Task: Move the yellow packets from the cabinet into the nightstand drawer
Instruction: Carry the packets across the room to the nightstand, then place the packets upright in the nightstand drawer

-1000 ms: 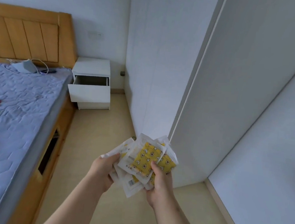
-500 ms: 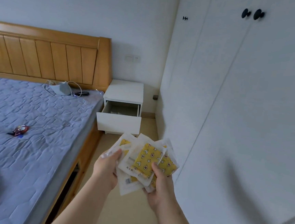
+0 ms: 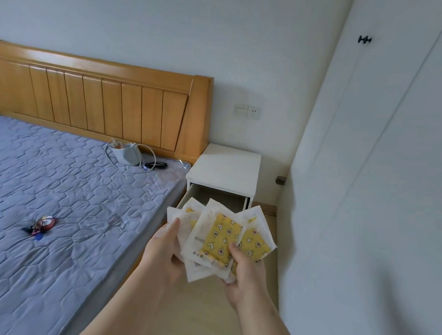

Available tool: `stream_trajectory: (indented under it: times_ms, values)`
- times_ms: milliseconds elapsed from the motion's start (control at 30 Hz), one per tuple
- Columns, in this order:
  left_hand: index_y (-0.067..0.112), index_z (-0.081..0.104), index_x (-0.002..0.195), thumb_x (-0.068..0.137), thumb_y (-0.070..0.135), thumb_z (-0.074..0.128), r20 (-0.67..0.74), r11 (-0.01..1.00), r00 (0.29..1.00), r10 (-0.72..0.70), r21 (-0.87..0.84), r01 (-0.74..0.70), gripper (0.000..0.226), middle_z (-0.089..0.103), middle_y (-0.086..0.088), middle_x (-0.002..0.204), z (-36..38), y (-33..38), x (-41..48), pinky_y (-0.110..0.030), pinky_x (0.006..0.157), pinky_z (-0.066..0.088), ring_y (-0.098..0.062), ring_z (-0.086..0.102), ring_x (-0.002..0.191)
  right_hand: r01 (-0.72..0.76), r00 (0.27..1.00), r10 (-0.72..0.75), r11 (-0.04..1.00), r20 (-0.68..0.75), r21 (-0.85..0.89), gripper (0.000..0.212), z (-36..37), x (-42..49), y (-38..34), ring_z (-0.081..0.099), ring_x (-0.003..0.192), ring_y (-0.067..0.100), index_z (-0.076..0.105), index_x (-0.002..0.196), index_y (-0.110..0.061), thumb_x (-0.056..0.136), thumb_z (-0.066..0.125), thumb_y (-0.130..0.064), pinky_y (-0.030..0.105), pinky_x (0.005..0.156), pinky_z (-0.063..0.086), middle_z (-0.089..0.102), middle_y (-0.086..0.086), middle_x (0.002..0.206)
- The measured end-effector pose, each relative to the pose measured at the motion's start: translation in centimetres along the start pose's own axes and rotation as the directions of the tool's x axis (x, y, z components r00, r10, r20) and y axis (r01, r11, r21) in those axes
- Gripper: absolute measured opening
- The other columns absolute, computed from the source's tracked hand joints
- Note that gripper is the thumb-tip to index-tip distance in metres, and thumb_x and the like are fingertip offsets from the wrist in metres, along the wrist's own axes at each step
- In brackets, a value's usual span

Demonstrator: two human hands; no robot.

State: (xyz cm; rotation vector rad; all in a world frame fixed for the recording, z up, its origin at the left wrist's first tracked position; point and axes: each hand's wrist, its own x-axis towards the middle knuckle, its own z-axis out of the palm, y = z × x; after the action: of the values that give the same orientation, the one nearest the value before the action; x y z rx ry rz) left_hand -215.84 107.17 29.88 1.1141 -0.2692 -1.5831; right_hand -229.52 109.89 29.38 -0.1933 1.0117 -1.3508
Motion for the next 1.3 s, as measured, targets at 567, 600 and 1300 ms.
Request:
stream_trajectory:
  times_ms: [567,600,1300]
  values:
    - [0.007,0.061,0.103,0.099,0.014,0.041,0.129,0.993,0.990,-0.057,0.108,0.043,0.021,0.070,-0.018,0.088,11.4,12.9,26.8,-0.044,0.062,0.052,-0.035,0.064,0.078,0.176,0.983,-0.171,0.980,-0.061,0.096,0.046,14.6,28.1,-6.3,0.064,0.099,0.033,0.053,0.126,-0.018,0.088,0.055,0.007,0.049,0.079,0.053,0.066,0.011,0.111]
    - [0.008,0.061,0.106,0.097,0.015,0.047,0.146,0.989,0.987,-0.058,0.146,0.037,0.017,0.070,-0.018,0.091,12.3,13.7,28.5,-0.043,0.058,0.054,-0.035,0.065,0.079,0.187,0.982,-0.183,0.977,-0.047,0.103,0.047,15.7,29.7,-6.8,0.064,0.097,0.031,0.052,0.127,-0.018,0.088,0.054,0.008,0.048,0.078,0.054,0.067,0.010,0.109]
    - [0.000,0.061,0.112,0.083,0.001,0.067,-0.038,0.860,0.990,-0.135,0.492,0.136,0.030,0.071,-0.021,0.097,22.7,12.6,49.7,-0.044,0.062,0.058,-0.036,0.070,0.081,-0.039,0.998,0.048,0.981,0.041,-0.188,0.037,15.7,52.7,-14.9,0.068,0.095,0.034,0.057,0.122,-0.013,0.088,0.060,0.000,0.055,0.082,0.054,0.070,0.015,0.107]
